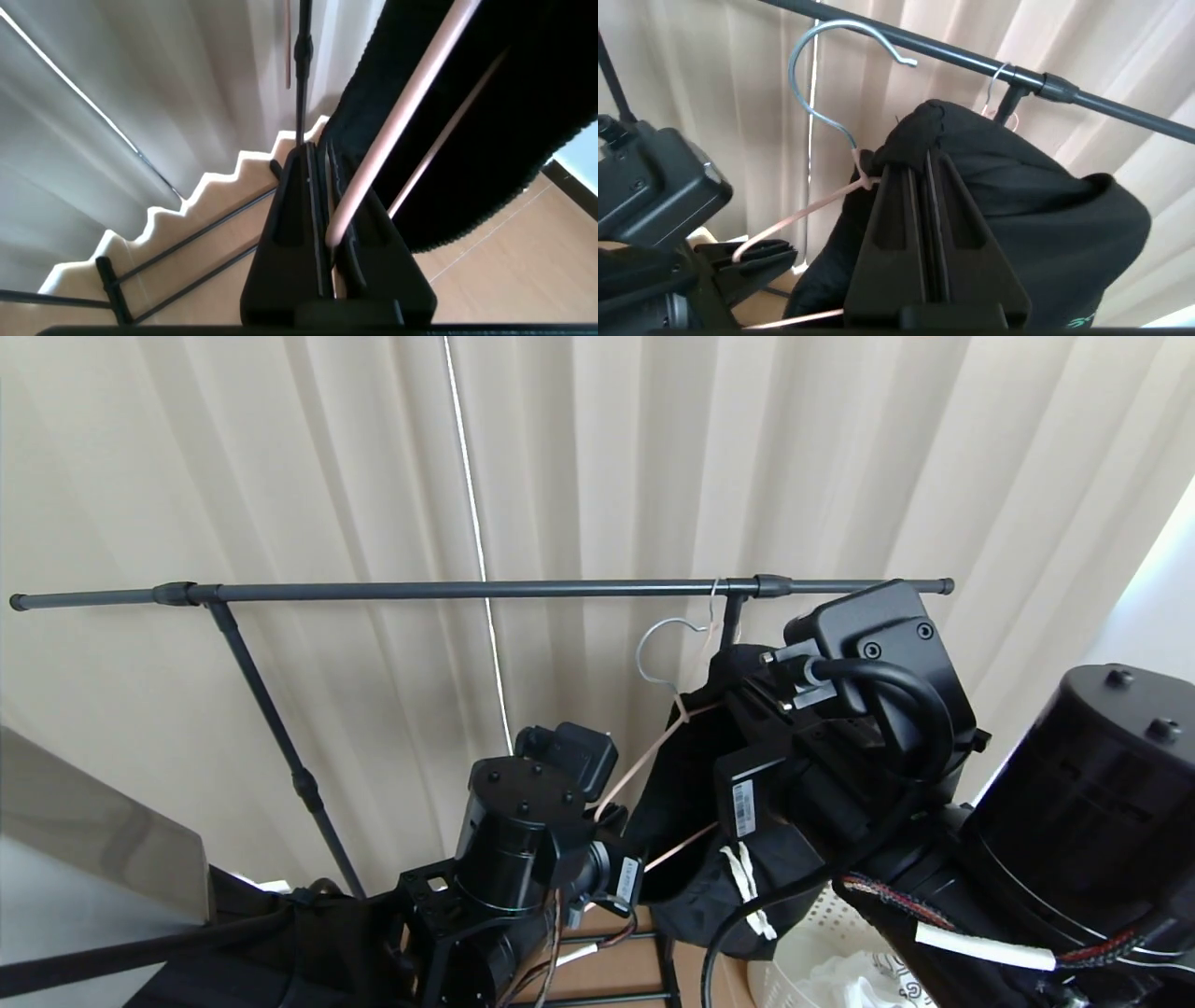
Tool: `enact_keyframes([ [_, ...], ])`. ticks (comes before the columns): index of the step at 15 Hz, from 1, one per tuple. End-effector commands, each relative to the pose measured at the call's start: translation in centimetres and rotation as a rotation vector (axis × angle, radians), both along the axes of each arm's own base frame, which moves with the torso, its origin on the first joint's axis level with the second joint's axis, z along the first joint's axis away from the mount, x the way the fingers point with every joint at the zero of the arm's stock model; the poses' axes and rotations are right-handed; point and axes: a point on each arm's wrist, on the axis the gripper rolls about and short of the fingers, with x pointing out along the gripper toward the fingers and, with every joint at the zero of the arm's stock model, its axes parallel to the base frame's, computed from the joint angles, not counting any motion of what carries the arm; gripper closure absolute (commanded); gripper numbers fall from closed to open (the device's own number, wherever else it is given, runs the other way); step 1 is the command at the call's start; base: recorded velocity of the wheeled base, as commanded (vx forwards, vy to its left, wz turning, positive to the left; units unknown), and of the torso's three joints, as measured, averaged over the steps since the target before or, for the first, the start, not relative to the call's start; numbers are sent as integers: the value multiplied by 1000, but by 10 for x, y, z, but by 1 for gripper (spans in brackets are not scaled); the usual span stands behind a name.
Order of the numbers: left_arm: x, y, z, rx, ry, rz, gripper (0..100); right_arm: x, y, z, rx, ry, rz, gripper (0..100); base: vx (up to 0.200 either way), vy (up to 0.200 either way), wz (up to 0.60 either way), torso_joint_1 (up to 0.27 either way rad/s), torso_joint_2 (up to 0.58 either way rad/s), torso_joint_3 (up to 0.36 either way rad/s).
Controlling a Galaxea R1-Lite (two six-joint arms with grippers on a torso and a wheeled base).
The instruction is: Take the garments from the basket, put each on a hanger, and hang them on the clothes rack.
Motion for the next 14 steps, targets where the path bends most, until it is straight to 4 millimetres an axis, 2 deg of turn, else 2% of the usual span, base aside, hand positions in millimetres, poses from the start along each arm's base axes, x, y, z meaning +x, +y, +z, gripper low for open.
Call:
enact_keyframes([
  [1,0,0,2,-11,-11,0,100,7,-5,2,4,-3,-33,100,0,0,0,0,0,0],
  [6,-4,4,6,-50,-46,-3,100,20,-10,7,25,-15,-82,100,0,0,0,0,0,0],
  [10,-5,4,9,-58,-55,-4,100,21,-9,1,9,-2,-80,100,0,0,0,0,0,0],
  [11,-5,4,9,-59,-55,-7,100,22,-8,-1,5,0,-82,0,0,0,0,0,0,0],
  [14,-6,4,9,-57,-54,-7,100,22,-10,4,27,-16,-90,0,0,0,0,0,0,0],
])
